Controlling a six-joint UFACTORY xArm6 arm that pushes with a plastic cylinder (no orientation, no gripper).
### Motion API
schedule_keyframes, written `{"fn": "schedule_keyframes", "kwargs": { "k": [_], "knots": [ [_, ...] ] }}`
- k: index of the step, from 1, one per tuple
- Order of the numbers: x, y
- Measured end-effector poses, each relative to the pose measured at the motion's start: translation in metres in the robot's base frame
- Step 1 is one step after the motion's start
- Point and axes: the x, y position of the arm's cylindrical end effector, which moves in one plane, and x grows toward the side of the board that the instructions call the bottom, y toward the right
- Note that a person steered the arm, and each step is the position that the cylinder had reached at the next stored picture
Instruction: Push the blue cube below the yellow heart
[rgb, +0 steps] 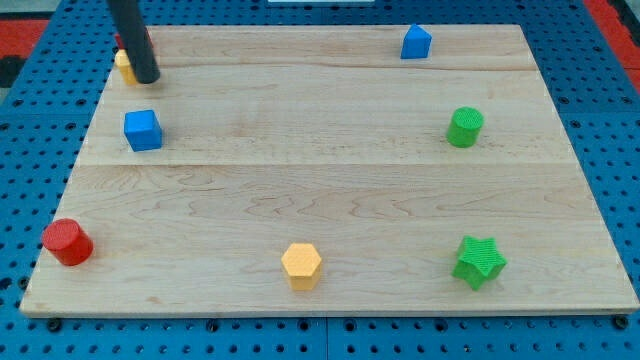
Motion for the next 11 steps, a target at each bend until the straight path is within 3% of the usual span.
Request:
{"fn": "schedule_keyframes", "kwargs": {
  "k": [1, 2, 3, 4, 6, 7, 8, 9, 11],
  "knots": [
    [0.003, -0.001],
    [0.022, 0.102],
    [0.083, 0.143],
    [0.118, 0.077],
    [0.093, -0.015],
    [0.124, 0.001],
    [0.142, -0.043],
    [0.103, -0.054],
    [0.083, -0.037]
  ]
}}
